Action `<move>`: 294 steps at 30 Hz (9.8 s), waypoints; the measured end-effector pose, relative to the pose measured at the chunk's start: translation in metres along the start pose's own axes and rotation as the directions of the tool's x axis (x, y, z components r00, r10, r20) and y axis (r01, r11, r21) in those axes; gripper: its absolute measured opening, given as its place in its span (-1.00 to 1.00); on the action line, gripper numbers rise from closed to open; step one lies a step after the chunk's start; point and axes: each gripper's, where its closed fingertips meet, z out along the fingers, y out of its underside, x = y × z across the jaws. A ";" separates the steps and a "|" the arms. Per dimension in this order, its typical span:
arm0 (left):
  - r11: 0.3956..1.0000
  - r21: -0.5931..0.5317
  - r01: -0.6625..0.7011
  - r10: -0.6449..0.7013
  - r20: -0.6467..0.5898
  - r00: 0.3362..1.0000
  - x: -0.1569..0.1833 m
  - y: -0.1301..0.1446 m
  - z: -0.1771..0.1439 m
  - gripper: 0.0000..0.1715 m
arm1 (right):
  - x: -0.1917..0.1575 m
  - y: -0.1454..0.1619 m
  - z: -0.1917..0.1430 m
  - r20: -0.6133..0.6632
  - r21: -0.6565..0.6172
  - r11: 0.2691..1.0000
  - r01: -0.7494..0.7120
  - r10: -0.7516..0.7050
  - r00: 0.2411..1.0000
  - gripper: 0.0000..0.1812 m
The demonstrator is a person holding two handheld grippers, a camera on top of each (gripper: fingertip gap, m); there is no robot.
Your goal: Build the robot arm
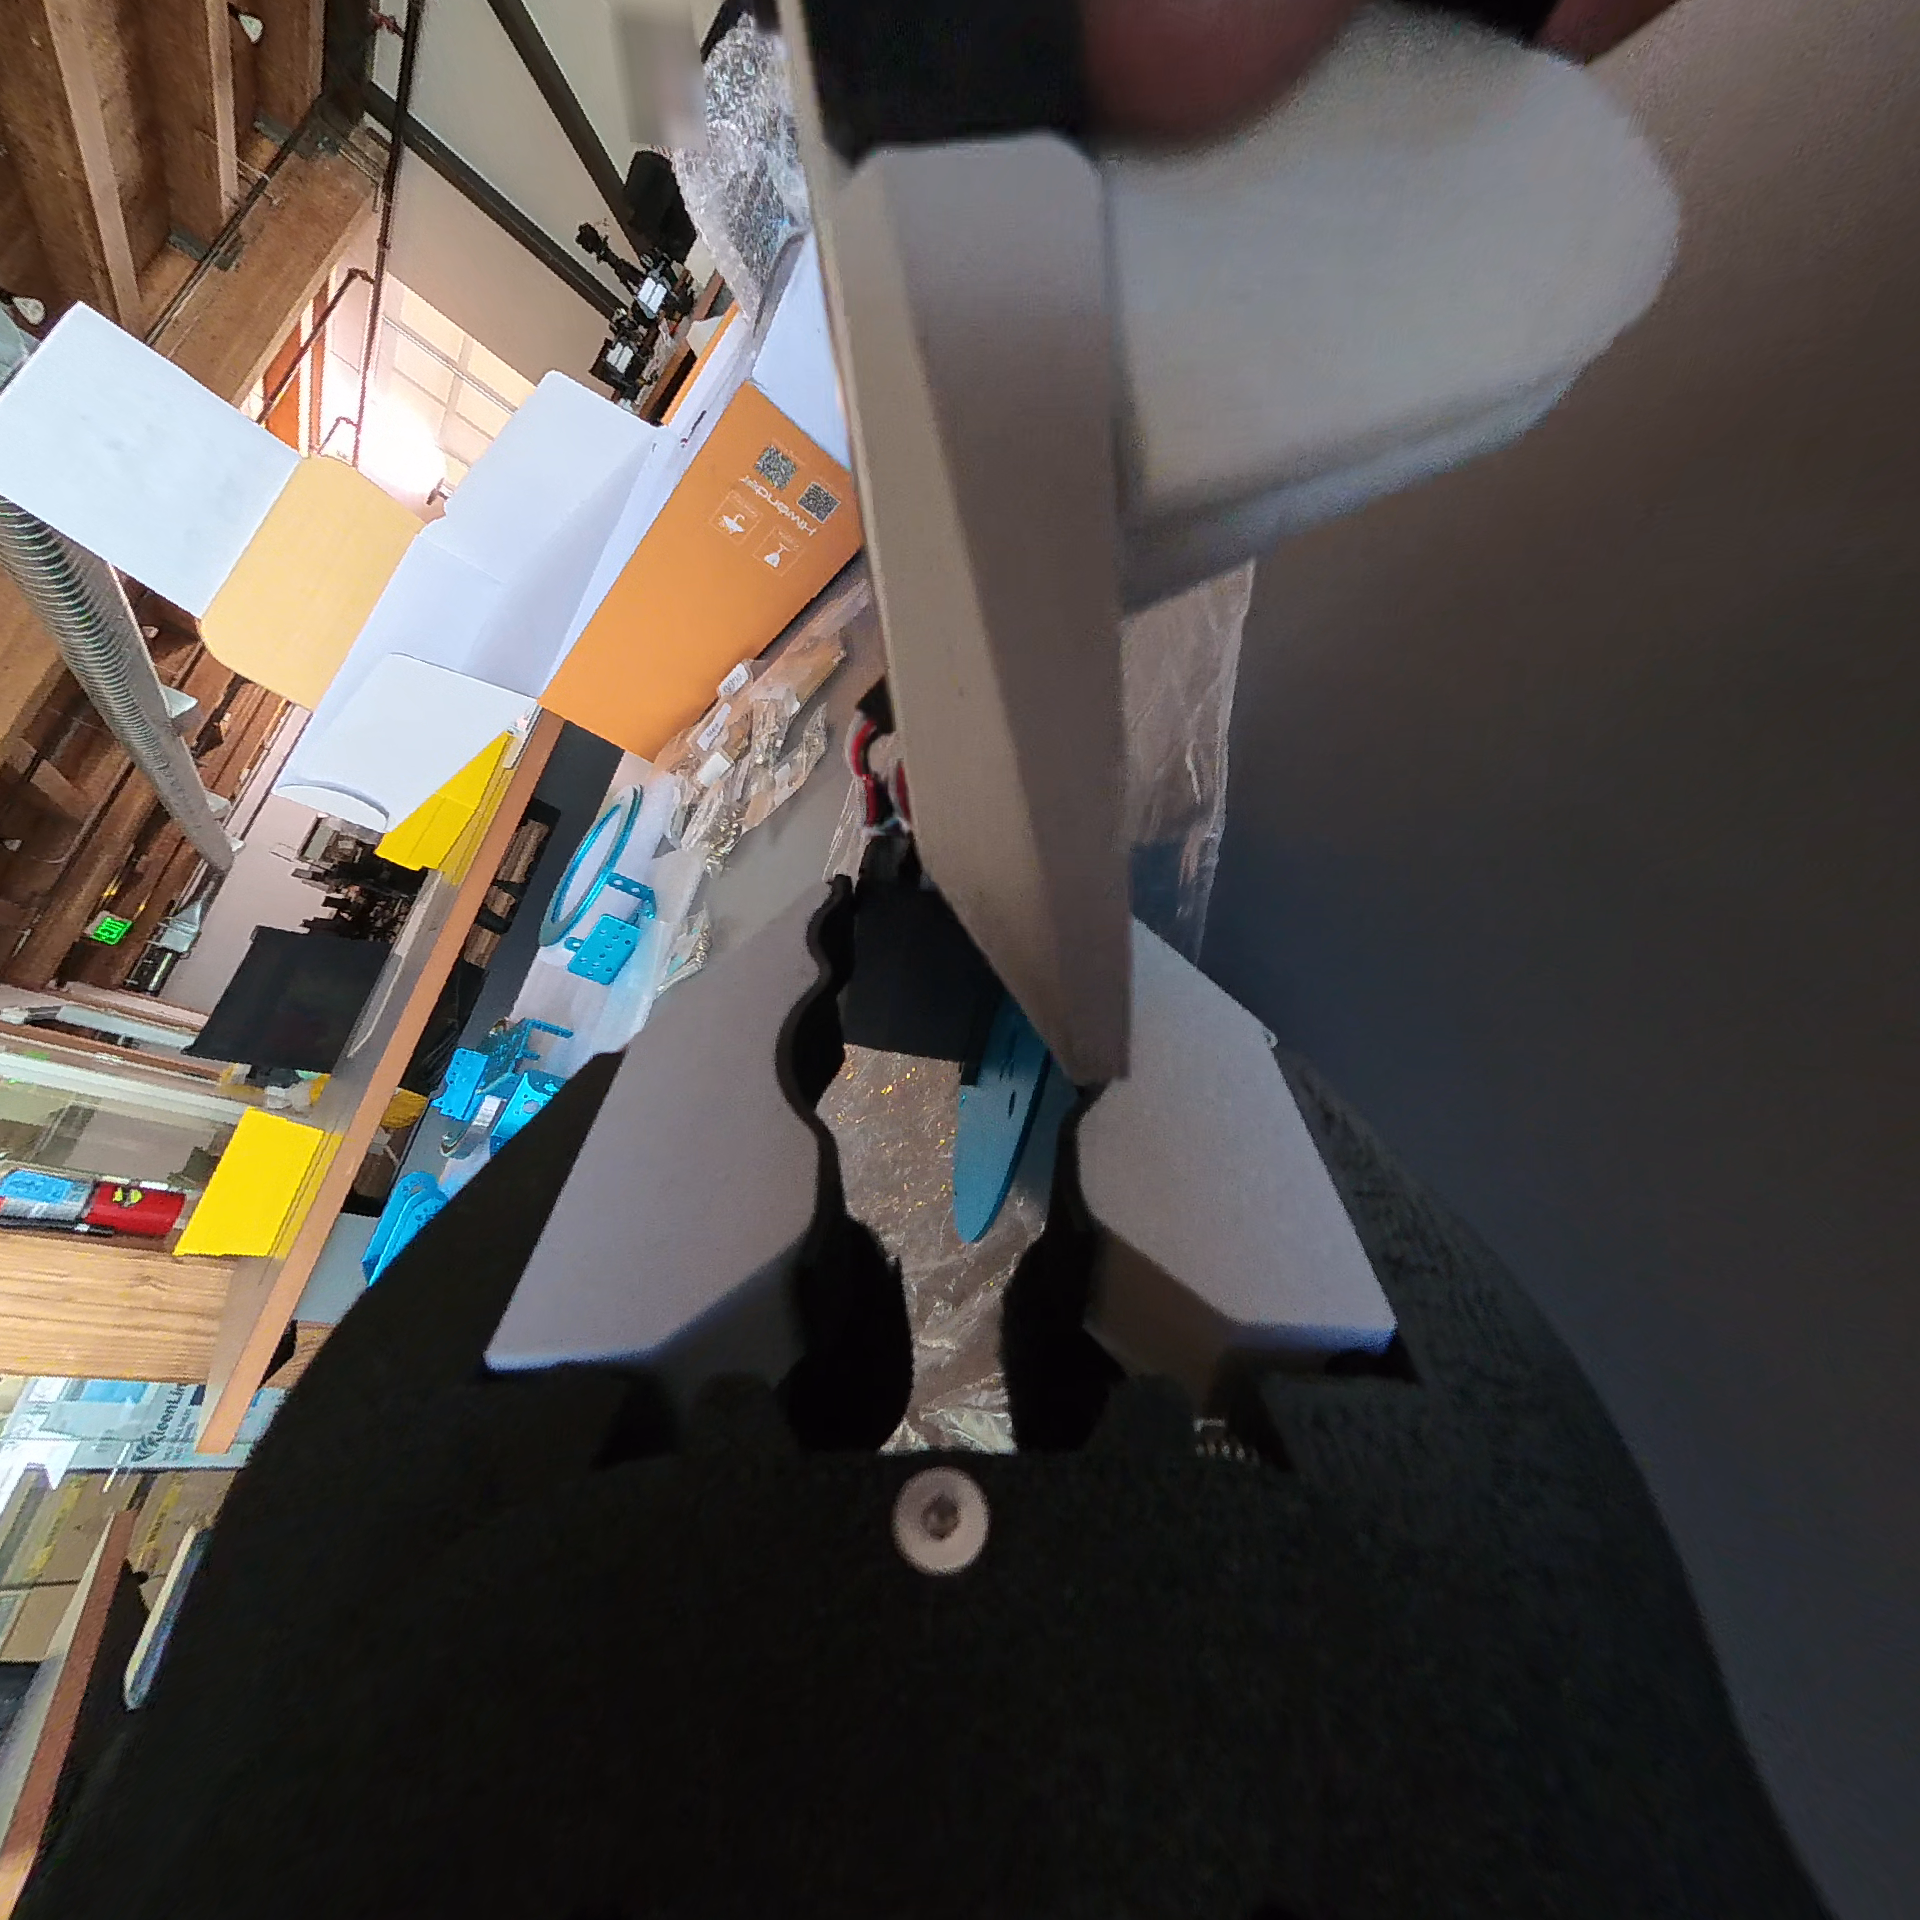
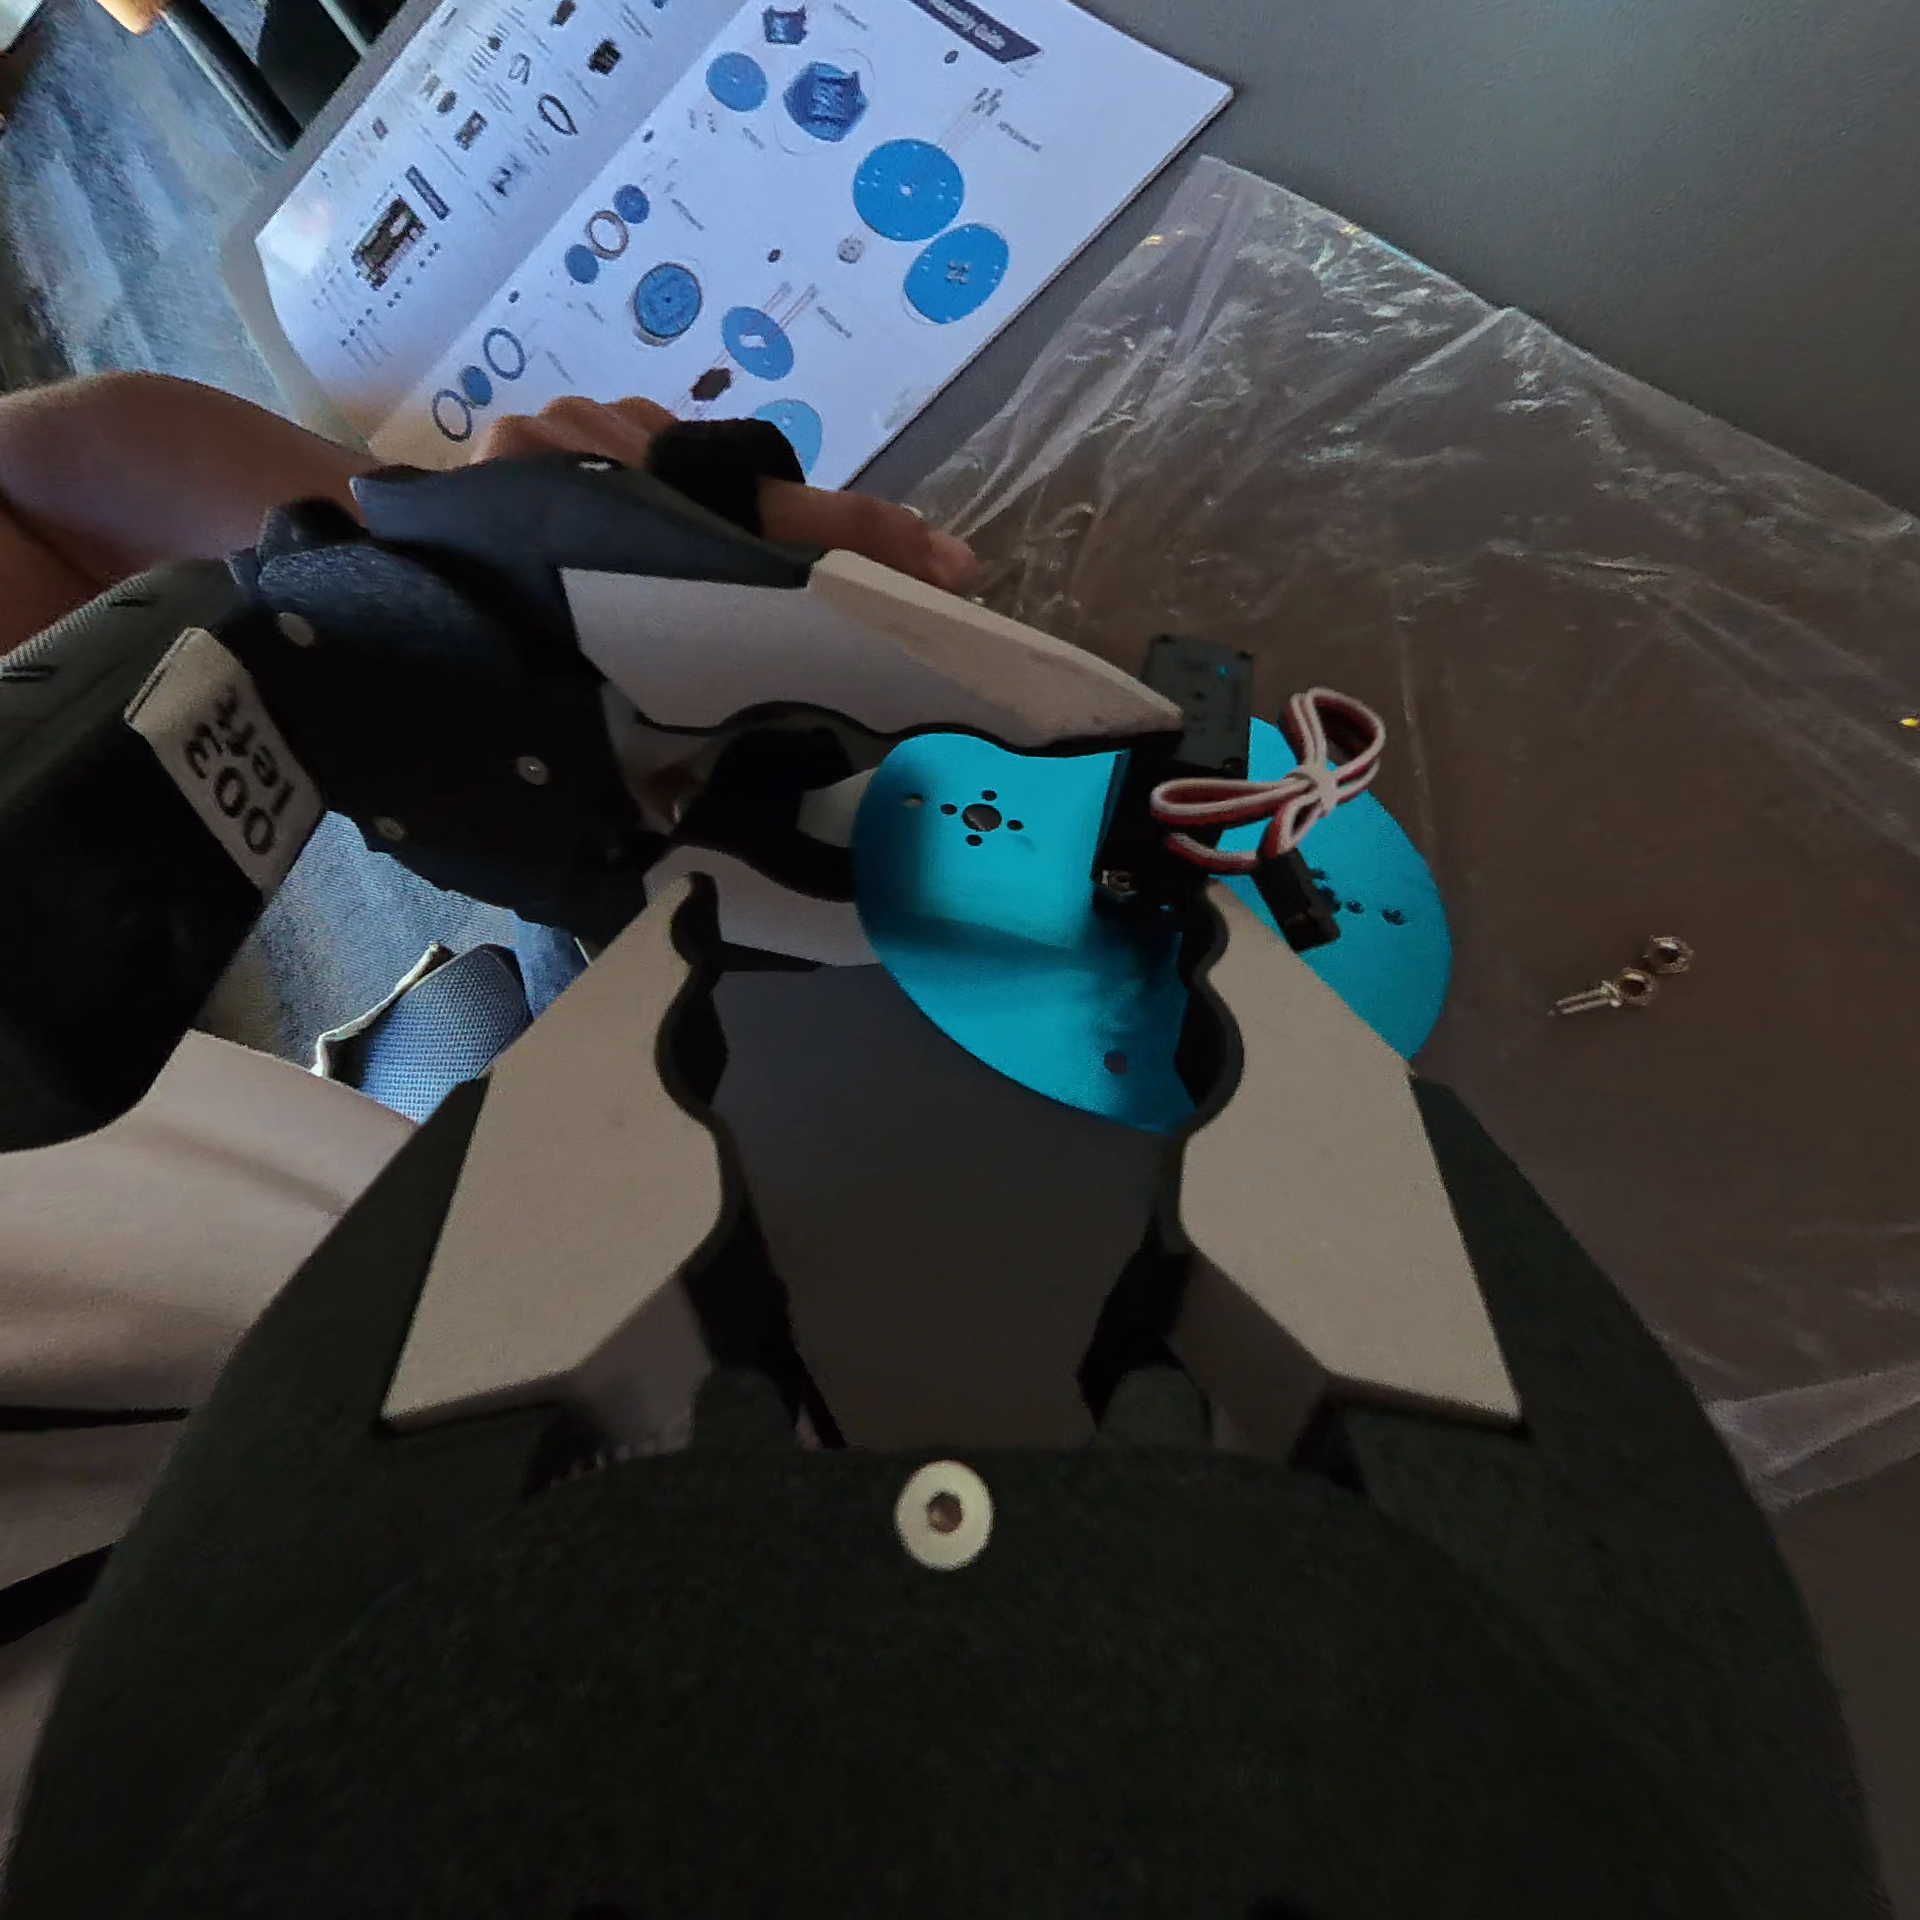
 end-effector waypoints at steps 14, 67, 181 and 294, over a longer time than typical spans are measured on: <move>1.000 -0.004 0.002 -0.002 0.005 1.000 0.000 0.001 0.001 -0.56 | -0.002 0.000 0.000 0.028 0.011 1.000 -0.012 0.012 1.000 -0.06; 0.998 -0.002 0.066 -0.066 -0.004 0.998 0.004 0.002 0.003 -0.58 | 0.009 -0.004 0.000 -0.112 0.115 0.989 0.093 -0.080 0.990 -0.39; 0.471 -0.117 0.875 -0.828 -0.402 0.392 -0.076 0.064 -0.003 -0.57 | 0.059 0.012 0.031 0.424 -0.004 0.628 0.778 -0.704 0.570 -0.80; 0.307 -0.162 0.938 -0.914 -0.325 0.243 -0.080 0.075 0.000 -0.58 | 0.057 -0.092 0.042 -0.432 0.145 0.694 0.705 -0.597 0.676 -1.00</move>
